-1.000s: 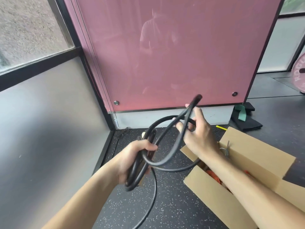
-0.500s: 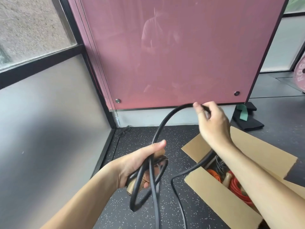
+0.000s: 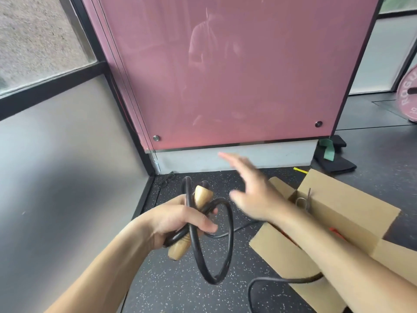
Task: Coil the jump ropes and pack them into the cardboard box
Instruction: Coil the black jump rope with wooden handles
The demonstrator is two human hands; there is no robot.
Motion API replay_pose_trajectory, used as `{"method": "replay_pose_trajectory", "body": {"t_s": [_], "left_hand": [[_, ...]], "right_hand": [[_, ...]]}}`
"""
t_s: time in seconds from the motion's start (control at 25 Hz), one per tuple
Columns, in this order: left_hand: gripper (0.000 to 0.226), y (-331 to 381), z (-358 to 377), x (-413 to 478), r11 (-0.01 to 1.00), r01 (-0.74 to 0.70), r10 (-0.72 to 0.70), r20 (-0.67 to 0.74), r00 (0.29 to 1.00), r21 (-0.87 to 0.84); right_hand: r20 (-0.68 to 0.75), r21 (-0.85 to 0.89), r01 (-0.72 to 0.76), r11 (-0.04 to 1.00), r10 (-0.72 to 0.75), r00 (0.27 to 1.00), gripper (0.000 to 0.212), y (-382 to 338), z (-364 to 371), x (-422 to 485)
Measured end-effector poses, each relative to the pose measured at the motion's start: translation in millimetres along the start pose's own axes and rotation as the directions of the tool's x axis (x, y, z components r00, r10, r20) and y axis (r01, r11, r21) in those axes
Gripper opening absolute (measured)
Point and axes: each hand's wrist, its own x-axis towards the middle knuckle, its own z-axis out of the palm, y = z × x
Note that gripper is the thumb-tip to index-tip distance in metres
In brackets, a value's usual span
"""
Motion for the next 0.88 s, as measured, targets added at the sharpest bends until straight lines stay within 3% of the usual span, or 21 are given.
{"method": "replay_pose_trajectory", "body": {"t_s": [0.08,0.12,0.16,0.24,0.28,0.32,0.4,0.48,0.52,0.56,0.68,0.76,0.88], "left_hand": [[0.033,5,-4,-6,0.987,0.004,-0.029,0.155,0.987,0.163],[0.030,5,-10,-9,0.969,0.000,-0.055,0.217,0.974,0.249],[0.028,5,-14,-13,0.949,0.004,-0.090,0.259,0.962,0.316],[0.034,7,-17,-19,0.890,0.033,-0.180,0.283,0.942,0.455],[0.033,9,-15,-21,0.837,0.057,-0.214,0.230,0.949,0.544],[0.031,11,-13,-21,0.767,0.090,-0.225,0.135,0.965,0.635],[0.034,13,-10,-16,0.656,0.216,-0.178,-0.130,0.976,0.723],[0.033,13,-9,-13,0.701,0.285,-0.113,-0.293,0.949,0.654],[0.033,11,-8,-11,0.731,0.277,-0.103,-0.300,0.948,0.624],[0.032,12,-3,-12,0.748,0.252,-0.115,-0.254,0.960,0.614],[0.026,8,19,-9,0.838,0.048,-0.111,0.084,0.990,0.544],[0.031,4,30,-7,0.930,-0.074,0.023,0.143,0.989,0.359],[0.033,6,37,-12,0.964,-0.261,0.258,0.054,0.965,0.053]], "right_hand": [[0.355,0.009,-0.081,0.997,0.072,0.932,0.105,0,15,1],[0.439,0.013,-0.098,0.995,0.083,0.895,0.106,4,17,2],[0.449,0.041,-0.079,0.996,0.052,0.892,0.094,8,20,5],[0.168,-0.031,0.057,0.998,-0.051,0.984,0.030,10,30,10],[-0.017,-0.116,0.103,0.988,-0.106,0.994,0.020,14,35,12],[-0.165,-0.214,0.146,0.966,-0.184,0.969,0.034,20,38,14],[-0.331,-0.335,0.143,0.931,-0.258,0.908,0.044,26,37,19],[-0.380,-0.394,0.100,0.914,-0.261,0.887,0.044,31,27,23],[-0.392,-0.363,0.086,0.928,-0.236,0.889,0.045,31,22,23],[-0.396,-0.314,0.092,0.945,-0.219,0.892,0.046,29,20,22],[-0.350,-0.231,0.096,0.968,-0.175,0.920,0.050,20,19,20],[-0.253,-0.120,-0.018,0.993,-0.013,0.967,0.047,21,22,27],[-0.042,0.248,-0.293,0.923,0.313,0.949,0.031,31,30,27]]}}
